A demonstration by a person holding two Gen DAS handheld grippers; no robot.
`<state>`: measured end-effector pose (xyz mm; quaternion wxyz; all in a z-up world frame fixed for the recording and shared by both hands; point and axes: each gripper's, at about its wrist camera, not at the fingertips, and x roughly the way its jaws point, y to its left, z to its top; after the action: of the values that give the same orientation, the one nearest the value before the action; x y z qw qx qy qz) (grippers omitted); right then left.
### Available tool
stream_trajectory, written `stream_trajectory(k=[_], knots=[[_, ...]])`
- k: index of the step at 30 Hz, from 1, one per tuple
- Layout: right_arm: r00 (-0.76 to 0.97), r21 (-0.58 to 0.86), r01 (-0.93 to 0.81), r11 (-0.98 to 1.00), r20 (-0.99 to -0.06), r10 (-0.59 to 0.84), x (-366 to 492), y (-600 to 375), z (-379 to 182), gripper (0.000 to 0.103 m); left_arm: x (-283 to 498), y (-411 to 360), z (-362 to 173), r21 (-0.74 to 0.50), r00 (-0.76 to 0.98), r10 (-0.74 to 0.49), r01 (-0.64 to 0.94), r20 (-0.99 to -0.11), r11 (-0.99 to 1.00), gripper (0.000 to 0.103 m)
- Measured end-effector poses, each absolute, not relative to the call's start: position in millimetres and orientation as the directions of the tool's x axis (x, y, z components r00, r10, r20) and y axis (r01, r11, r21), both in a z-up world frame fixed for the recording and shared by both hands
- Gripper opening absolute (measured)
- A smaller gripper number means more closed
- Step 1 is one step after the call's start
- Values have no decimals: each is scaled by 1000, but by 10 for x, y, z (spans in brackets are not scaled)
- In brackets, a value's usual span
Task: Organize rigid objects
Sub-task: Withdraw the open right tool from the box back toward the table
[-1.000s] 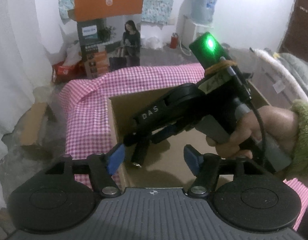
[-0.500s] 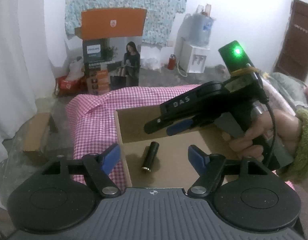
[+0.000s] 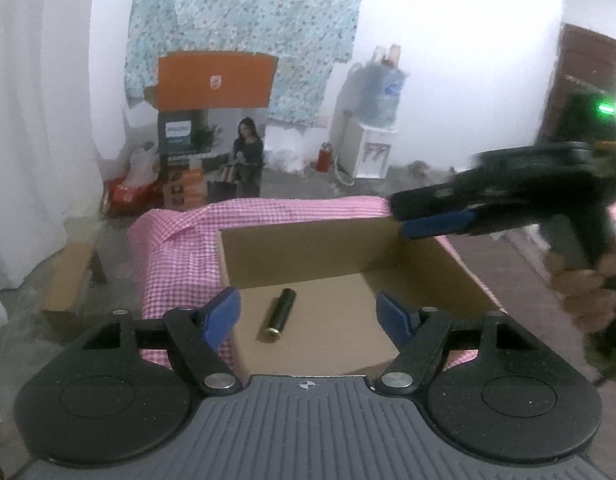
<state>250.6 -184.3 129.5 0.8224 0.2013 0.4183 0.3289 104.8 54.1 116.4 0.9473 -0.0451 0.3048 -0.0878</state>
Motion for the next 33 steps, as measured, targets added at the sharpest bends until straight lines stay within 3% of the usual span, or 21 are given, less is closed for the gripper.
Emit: stream_trajectory(k=[8,16,26,33], knots=[[576,584,-412,699,-427,697,1353,-2390,1495,62,838,248,901,-166,767,-292,241,-571,956,76],[658,569,-262,780,-486,576,656,-2726,903,54,848,-357,480,-149,676,-409,410,-613,900,74],[632,492,-148,858,-620,464,715,-2940,352,38,883,-933,43,-64,595,-404,508,-695,859,47],[516,700,-27,713,-602,610,881,-3018,-186,38,896,-1090,-91,76,609,-279,491,-743,868,38]])
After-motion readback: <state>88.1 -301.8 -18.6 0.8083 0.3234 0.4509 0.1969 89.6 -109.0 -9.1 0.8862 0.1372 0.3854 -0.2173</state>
